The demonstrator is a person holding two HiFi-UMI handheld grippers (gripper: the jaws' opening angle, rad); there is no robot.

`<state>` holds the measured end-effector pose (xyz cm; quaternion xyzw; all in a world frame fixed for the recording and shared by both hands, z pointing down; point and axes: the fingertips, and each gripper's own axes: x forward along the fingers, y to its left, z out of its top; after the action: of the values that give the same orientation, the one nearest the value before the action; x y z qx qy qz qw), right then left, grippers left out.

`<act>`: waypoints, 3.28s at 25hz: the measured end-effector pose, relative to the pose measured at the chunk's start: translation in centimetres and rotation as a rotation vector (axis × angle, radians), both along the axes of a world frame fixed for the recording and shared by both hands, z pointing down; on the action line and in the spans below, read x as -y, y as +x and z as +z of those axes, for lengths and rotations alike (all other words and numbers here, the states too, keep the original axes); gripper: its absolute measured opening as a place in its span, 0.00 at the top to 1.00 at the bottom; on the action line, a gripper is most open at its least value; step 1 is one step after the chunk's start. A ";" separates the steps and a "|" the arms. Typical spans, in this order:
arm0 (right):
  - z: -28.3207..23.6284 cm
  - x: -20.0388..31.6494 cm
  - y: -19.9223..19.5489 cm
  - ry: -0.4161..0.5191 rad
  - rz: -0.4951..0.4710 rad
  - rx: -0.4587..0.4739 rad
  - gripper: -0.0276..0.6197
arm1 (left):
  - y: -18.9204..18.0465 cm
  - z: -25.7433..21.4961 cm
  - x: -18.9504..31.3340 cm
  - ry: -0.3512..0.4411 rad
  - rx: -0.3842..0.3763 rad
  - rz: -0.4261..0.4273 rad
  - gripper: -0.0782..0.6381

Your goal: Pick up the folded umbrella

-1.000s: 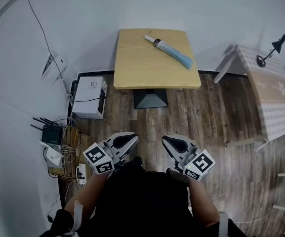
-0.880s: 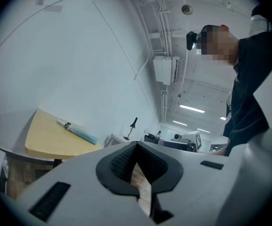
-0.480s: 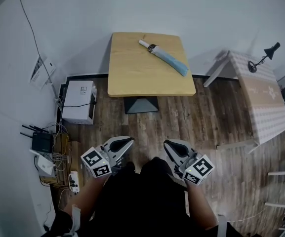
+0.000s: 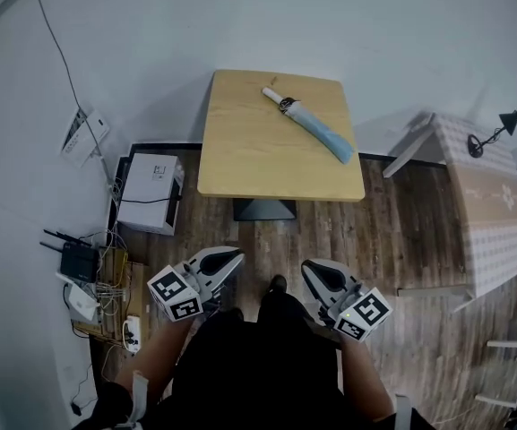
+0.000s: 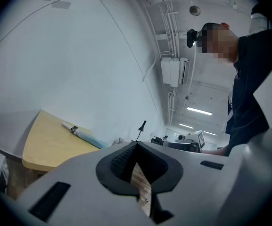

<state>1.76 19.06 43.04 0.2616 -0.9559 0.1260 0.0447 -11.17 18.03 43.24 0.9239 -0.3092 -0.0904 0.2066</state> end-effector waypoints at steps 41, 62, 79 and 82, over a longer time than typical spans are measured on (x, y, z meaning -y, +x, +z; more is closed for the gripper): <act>1.2 26.1 3.8 -0.042 -0.080 0.028 0.93 | 5.1 -0.6 25.7 0.011 0.114 -0.006 0.88; 0.4 40.3 -7.4 -0.102 0.067 -0.093 0.93 | -2.9 0.3 41.0 -0.005 -0.012 0.205 0.88; 2.2 46.4 -4.4 -0.100 0.142 -0.202 0.93 | -1.8 3.7 47.4 -0.019 0.071 0.222 0.88; 3.8 47.4 -3.0 -0.109 0.128 -0.239 0.93 | -0.9 4.9 47.8 -0.053 0.100 0.213 0.88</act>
<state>-1.28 -28.32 46.81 0.3324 -0.9168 0.1485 0.1640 -12.12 -29.79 48.10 0.9491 -0.2213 -0.0136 0.2237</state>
